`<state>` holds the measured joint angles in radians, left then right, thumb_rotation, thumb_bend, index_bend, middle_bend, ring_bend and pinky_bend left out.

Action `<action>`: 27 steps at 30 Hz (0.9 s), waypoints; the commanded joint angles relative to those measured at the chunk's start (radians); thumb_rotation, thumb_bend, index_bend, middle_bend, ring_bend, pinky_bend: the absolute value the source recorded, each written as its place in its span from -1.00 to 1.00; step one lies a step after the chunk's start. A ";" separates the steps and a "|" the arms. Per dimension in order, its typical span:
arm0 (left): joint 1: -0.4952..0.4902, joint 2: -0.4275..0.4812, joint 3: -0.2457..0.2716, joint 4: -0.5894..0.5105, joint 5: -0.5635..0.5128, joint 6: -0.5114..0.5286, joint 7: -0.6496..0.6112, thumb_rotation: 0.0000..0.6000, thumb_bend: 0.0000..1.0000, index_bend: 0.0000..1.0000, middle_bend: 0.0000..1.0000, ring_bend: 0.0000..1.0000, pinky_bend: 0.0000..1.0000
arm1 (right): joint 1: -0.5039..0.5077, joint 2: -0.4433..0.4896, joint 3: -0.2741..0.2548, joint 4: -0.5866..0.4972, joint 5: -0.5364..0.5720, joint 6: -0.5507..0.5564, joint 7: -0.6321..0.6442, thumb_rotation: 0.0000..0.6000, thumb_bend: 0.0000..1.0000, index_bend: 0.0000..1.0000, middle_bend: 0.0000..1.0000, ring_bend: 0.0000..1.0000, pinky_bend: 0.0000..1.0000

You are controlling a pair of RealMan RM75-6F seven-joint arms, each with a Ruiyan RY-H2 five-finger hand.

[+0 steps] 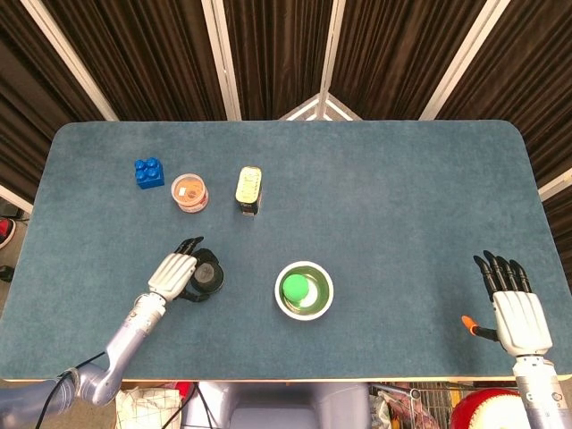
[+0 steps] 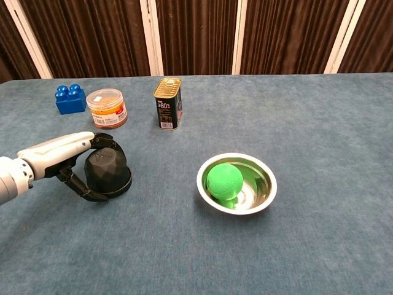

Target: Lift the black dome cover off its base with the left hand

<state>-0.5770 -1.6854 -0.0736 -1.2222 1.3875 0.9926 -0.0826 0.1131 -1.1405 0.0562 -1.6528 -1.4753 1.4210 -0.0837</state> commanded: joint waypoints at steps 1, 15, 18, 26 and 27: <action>-0.002 0.003 0.003 -0.003 0.000 -0.005 0.007 1.00 -0.43 -0.44 -0.65 -1.00 -1.00 | -0.001 -0.001 -0.001 0.001 0.000 0.000 0.000 1.00 -0.63 -0.94 -1.00 -0.97 -1.00; -0.009 0.046 0.016 -0.048 0.016 -0.012 0.038 1.00 -0.61 -0.57 -0.80 -1.00 -1.00 | 0.000 -0.002 0.000 -0.008 0.008 -0.004 -0.016 1.00 -0.63 -0.94 -1.00 -0.97 -1.00; -0.012 0.060 0.019 -0.063 0.019 -0.016 0.048 1.00 -0.61 -0.58 -0.81 -1.00 -1.00 | 0.001 -0.002 0.002 -0.009 0.009 -0.005 -0.017 1.00 -0.63 -0.94 -1.00 -0.97 -1.00; -0.001 0.106 0.015 -0.141 0.032 0.029 0.090 1.00 -0.62 -0.59 -0.70 -1.00 -1.00 | 0.003 -0.004 0.006 -0.010 0.017 -0.009 -0.022 1.00 -0.63 -0.94 -1.00 -0.97 -1.00; 0.001 0.113 0.013 -0.158 0.035 0.041 0.105 1.00 -0.62 -0.59 -0.67 -1.00 -1.00 | 0.004 -0.005 0.005 -0.009 0.018 -0.011 -0.023 1.00 -0.63 -0.94 -1.00 -0.97 -1.00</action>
<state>-0.5809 -1.5859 -0.0578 -1.3587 1.4167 1.0159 0.0029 0.1171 -1.1452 0.0622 -1.6620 -1.4577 1.4107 -0.1061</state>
